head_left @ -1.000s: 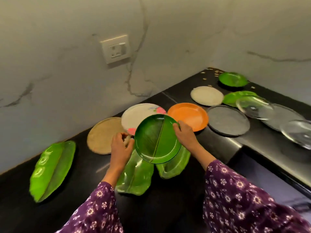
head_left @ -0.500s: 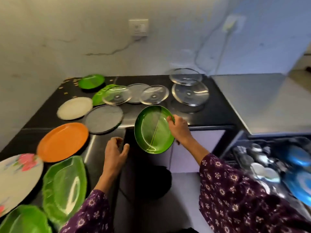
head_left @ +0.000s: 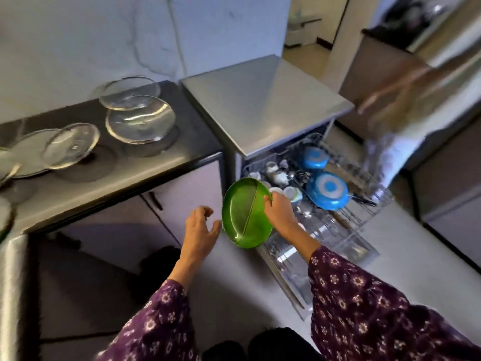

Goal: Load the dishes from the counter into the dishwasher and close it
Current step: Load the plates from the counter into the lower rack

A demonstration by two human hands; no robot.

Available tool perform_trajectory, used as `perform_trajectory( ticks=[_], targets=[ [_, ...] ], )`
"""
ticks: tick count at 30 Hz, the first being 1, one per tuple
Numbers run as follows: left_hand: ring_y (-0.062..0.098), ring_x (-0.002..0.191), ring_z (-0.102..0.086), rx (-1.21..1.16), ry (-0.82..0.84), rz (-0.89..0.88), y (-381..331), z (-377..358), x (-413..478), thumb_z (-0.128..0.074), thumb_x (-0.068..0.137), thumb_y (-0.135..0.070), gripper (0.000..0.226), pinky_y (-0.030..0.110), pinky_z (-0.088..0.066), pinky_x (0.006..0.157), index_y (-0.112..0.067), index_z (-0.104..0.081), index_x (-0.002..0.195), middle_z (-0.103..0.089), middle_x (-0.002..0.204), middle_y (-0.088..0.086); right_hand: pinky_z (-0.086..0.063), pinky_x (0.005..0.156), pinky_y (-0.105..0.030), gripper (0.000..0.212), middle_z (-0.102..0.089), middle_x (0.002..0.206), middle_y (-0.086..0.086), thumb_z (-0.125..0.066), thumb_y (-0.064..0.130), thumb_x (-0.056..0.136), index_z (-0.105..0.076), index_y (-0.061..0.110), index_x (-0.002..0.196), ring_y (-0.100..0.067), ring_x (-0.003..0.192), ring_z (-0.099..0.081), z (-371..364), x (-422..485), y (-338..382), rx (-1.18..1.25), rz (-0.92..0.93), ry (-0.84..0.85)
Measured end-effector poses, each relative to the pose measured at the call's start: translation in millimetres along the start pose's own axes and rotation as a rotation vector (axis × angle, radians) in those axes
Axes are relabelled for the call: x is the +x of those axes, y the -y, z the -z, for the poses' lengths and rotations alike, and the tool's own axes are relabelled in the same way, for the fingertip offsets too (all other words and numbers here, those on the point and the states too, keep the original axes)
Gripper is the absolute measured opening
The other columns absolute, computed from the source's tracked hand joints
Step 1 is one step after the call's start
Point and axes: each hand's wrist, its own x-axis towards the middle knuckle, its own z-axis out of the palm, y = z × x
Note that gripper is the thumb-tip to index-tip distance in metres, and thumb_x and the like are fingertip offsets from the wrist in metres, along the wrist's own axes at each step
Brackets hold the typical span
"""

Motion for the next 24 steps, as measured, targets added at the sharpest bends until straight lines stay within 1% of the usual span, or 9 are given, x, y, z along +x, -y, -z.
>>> perform_trajectory(
  ticks=[4, 7, 10, 12, 15, 17, 19, 21, 24],
  targets=[
    [0.028, 0.087, -0.054, -0.011, 0.133, -0.08, -36, -76, -10, -0.07, 0.077, -0.007, 0.023, 0.031, -0.04, 0.079, -0.004, -0.056, 0.095, -0.057, 0.092, 0.01, -0.033, 0.069, -0.034, 0.028, -0.059, 0.101, -0.03, -0.042, 0.016, 0.098, -0.054, -0.009, 0.1, -0.039, 0.098, -0.057, 42, -3, -74, 0.006, -0.157, -0.079],
    [0.028, 0.085, -0.053, 0.011, 0.268, -0.154, -58, -122, -20, -0.067, 0.077, -0.011, 0.021, 0.037, -0.042, 0.078, -0.003, -0.056, 0.094, -0.057, 0.088, 0.01, -0.029, 0.069, -0.033, 0.027, -0.058, 0.102, -0.029, -0.041, 0.014, 0.098, -0.054, -0.01, 0.099, -0.038, 0.099, -0.055, 72, -10, -119, -0.002, -0.247, -0.156],
    [0.022, 0.077, -0.047, 0.017, 0.357, -0.283, -80, -163, -27, -0.051, 0.073, -0.024, 0.023, 0.035, -0.04, 0.071, -0.01, -0.052, 0.092, -0.057, 0.079, 0.013, -0.035, 0.08, -0.036, 0.029, -0.056, 0.111, -0.028, -0.038, 0.015, 0.099, -0.052, -0.009, 0.108, -0.038, 0.105, -0.053, 97, -21, -160, 0.013, -0.346, -0.253],
    [0.022, 0.075, -0.047, 0.03, 0.434, -0.357, -91, -190, -29, -0.05, 0.071, -0.026, 0.023, 0.034, -0.039, 0.07, -0.015, -0.048, 0.091, -0.056, 0.078, 0.011, -0.034, 0.088, -0.035, 0.033, -0.051, 0.12, -0.025, -0.035, 0.017, 0.1, -0.048, -0.007, 0.117, -0.035, 0.113, -0.047, 109, -29, -181, 0.055, -0.423, -0.302],
    [0.036, 0.079, -0.055, 0.139, 0.639, -0.419, -102, -231, -29, -0.06, 0.074, -0.019, 0.028, 0.044, -0.049, 0.072, -0.001, -0.054, 0.095, -0.057, 0.089, 0.017, -0.034, 0.088, -0.033, 0.032, -0.051, 0.119, -0.023, -0.035, 0.017, 0.1, -0.048, -0.006, 0.119, -0.033, 0.113, -0.046, 120, -36, -215, 0.097, -0.51, -0.405],
    [0.036, 0.089, -0.055, 0.234, 0.715, -0.504, -109, -255, -29, -0.064, 0.077, -0.014, 0.031, 0.048, -0.049, 0.079, 0.002, -0.054, 0.102, -0.056, 0.099, 0.018, -0.03, 0.078, -0.026, 0.029, -0.052, 0.115, -0.022, -0.037, 0.016, 0.099, -0.05, -0.007, 0.113, -0.032, 0.108, -0.048, 123, -38, -236, 0.13, -0.554, -0.464],
    [0.031, 0.097, -0.054, 0.303, 0.763, -0.575, -113, -280, -28, -0.062, 0.083, -0.018, 0.033, 0.041, -0.048, 0.084, -0.002, -0.052, 0.109, -0.055, 0.107, 0.015, -0.025, 0.071, -0.019, 0.027, -0.051, 0.111, -0.02, -0.038, 0.014, 0.099, -0.05, -0.007, 0.108, -0.03, 0.101, -0.048, 123, -38, -259, 0.164, -0.597, -0.514],
    [0.027, 0.101, -0.055, 0.361, 0.801, -0.612, -111, -305, -26, -0.058, 0.086, -0.023, 0.035, 0.038, -0.049, 0.086, -0.005, -0.05, 0.115, -0.055, 0.111, 0.012, -0.027, 0.062, -0.016, 0.023, -0.048, 0.103, -0.013, -0.037, 0.015, 0.099, -0.049, -0.003, 0.102, -0.022, 0.086, -0.045, 121, -39, -277, 0.194, -0.63, -0.542],
    [0.022, 0.104, -0.053, 0.456, 0.856, -0.688, -100, -346, -25, -0.054, 0.09, -0.03, 0.04, 0.034, -0.048, 0.09, -0.006, -0.047, 0.12, -0.053, 0.116, 0.01, -0.028, 0.062, -0.024, 0.019, -0.045, 0.095, -0.006, -0.035, 0.019, 0.1, -0.044, 0.004, 0.092, -0.02, 0.081, -0.042, 112, -38, -305, 0.228, -0.691, -0.586]
  ],
)
